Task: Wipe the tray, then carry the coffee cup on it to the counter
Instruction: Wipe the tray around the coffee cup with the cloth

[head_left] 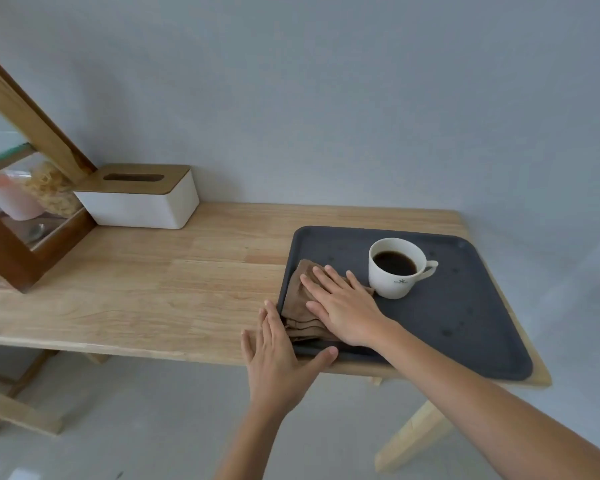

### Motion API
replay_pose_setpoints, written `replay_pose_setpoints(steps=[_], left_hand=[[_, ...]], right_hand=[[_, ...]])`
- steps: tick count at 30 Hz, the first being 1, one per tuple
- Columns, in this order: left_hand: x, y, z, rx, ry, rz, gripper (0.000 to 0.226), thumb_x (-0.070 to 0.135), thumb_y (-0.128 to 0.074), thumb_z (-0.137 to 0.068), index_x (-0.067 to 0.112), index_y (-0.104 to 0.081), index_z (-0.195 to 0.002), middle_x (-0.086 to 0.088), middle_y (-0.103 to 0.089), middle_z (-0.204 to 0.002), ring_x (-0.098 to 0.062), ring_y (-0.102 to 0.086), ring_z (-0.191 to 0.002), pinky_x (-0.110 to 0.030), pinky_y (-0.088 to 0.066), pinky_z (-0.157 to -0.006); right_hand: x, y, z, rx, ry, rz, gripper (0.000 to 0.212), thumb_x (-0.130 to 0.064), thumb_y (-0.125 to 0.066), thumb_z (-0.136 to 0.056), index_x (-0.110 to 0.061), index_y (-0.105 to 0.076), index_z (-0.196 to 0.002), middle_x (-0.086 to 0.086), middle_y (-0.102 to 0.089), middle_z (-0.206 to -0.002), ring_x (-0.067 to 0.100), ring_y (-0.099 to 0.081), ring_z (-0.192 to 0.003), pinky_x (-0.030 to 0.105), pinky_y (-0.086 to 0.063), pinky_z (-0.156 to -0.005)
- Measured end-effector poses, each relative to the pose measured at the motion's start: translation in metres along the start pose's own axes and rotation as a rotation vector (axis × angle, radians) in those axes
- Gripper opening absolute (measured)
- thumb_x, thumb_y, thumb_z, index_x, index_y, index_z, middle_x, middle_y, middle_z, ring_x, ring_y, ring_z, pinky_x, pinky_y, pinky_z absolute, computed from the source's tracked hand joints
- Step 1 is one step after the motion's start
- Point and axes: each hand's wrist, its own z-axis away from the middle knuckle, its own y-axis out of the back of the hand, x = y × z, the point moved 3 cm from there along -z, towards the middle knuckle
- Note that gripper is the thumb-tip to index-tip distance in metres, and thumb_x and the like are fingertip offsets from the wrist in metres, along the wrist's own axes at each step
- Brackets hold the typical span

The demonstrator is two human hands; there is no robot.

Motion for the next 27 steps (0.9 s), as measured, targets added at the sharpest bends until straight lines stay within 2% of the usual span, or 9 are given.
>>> replay_pose_setpoints(steps=[5, 14, 20, 24, 27], left_hand=[[0.001, 0.002, 0.001, -0.013, 0.006, -0.019, 0.130, 0.090, -0.031, -0.059, 0.014, 0.026, -0.147, 0.002, 0.008, -0.163, -0.006, 0.020, -0.146, -0.041, 0.016, -0.118], [0.000, 0.001, 0.001, -0.004, 0.008, -0.017, 0.125, 0.089, -0.030, -0.061, 0.018, 0.022, -0.149, 0.004, 0.009, -0.163, -0.007, 0.023, -0.145, -0.039, 0.022, -0.114], [0.000, -0.001, 0.000, -0.004, 0.006, -0.050, 0.123, 0.092, -0.024, -0.062, 0.019, 0.022, -0.150, 0.003, 0.011, -0.163, -0.009, 0.024, -0.146, -0.040, 0.022, -0.113], [0.000, -0.001, 0.000, 0.001, 0.002, -0.063, 0.124, 0.093, -0.022, -0.060, 0.019, 0.020, -0.151, 0.004, 0.012, -0.163, -0.009, 0.024, -0.146, -0.039, 0.024, -0.112], [0.000, -0.001, 0.000, -0.003, -0.001, -0.070, 0.125, 0.093, -0.024, -0.060, 0.018, 0.018, -0.151, 0.005, 0.012, -0.163, -0.009, 0.024, -0.146, -0.039, 0.022, -0.113]], right_hand=[[0.009, 0.006, -0.037, 0.036, -0.111, -0.044, 0.054, -0.040, -0.017, -0.102, -0.022, -0.010, -0.153, 0.005, -0.009, -0.163, 0.022, -0.001, -0.150, 0.047, -0.003, -0.119], [0.024, 0.008, -0.089, 0.087, -0.387, -0.033, 0.056, -0.037, -0.017, -0.102, -0.012, -0.011, -0.152, 0.014, -0.012, -0.161, 0.030, -0.008, -0.149, 0.047, -0.012, -0.120], [0.011, 0.010, -0.067, 0.069, -0.335, -0.074, 0.070, -0.053, -0.019, -0.099, -0.008, -0.011, -0.152, 0.018, -0.012, -0.160, 0.030, -0.009, -0.149, 0.041, -0.010, -0.121], [-0.006, 0.004, -0.031, 0.064, -0.219, -0.099, 0.065, -0.047, -0.024, -0.100, -0.011, -0.012, -0.152, 0.015, -0.012, -0.161, 0.027, -0.010, -0.149, 0.038, -0.011, -0.120], [-0.009, 0.002, -0.018, 0.045, -0.204, -0.108, 0.062, -0.043, -0.024, -0.101, -0.011, -0.010, -0.152, 0.012, -0.010, -0.162, 0.025, -0.008, -0.150, 0.036, -0.011, -0.120]])
